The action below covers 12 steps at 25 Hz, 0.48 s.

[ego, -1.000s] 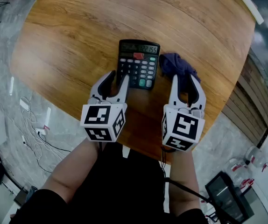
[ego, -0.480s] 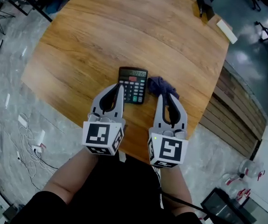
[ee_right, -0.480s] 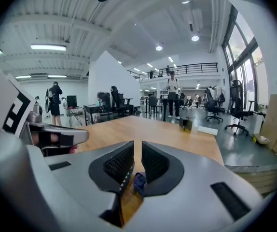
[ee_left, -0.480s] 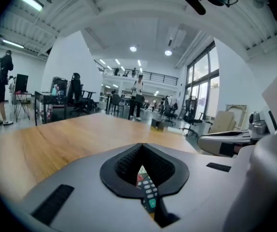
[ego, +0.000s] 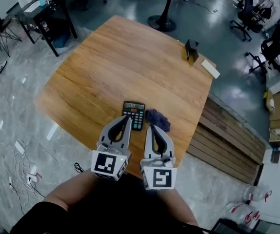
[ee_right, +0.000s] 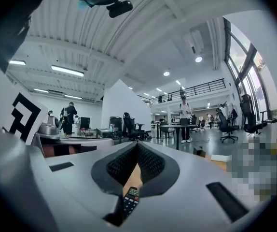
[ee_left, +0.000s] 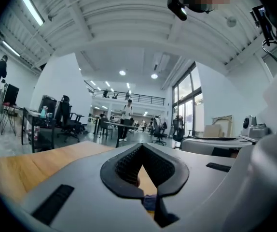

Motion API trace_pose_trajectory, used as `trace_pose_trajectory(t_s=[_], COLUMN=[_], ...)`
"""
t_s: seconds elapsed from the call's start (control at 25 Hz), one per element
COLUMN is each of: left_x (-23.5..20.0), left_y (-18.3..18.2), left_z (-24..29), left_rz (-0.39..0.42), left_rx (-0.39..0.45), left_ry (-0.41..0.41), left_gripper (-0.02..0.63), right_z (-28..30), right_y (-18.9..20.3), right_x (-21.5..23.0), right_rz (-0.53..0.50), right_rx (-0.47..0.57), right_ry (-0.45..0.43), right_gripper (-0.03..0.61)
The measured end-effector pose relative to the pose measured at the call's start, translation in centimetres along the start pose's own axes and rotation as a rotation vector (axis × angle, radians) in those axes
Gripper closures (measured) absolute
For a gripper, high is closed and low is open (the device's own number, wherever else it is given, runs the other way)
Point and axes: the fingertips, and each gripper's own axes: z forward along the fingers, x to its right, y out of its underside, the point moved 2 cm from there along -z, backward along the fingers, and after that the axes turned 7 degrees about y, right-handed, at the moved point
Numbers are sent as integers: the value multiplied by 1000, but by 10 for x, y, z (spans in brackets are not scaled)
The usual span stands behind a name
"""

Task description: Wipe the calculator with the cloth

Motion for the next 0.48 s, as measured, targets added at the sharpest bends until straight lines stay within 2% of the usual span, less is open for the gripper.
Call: trace_pose_trajectory(t_s=[0.2, 0.48], left_x=[18, 22], left_y=[-21, -47], left_z=[-18, -23], left_rz=[25, 55], left_rx=[17, 52], left_ry=[54, 78], left_gripper=[606, 607], right_z=[-10, -13], right_y=[-21, -51], right_x=[-10, -25], right_rz=[12, -46], right_rx=[5, 38], right_ry=[-13, -42], right_gripper=[563, 563])
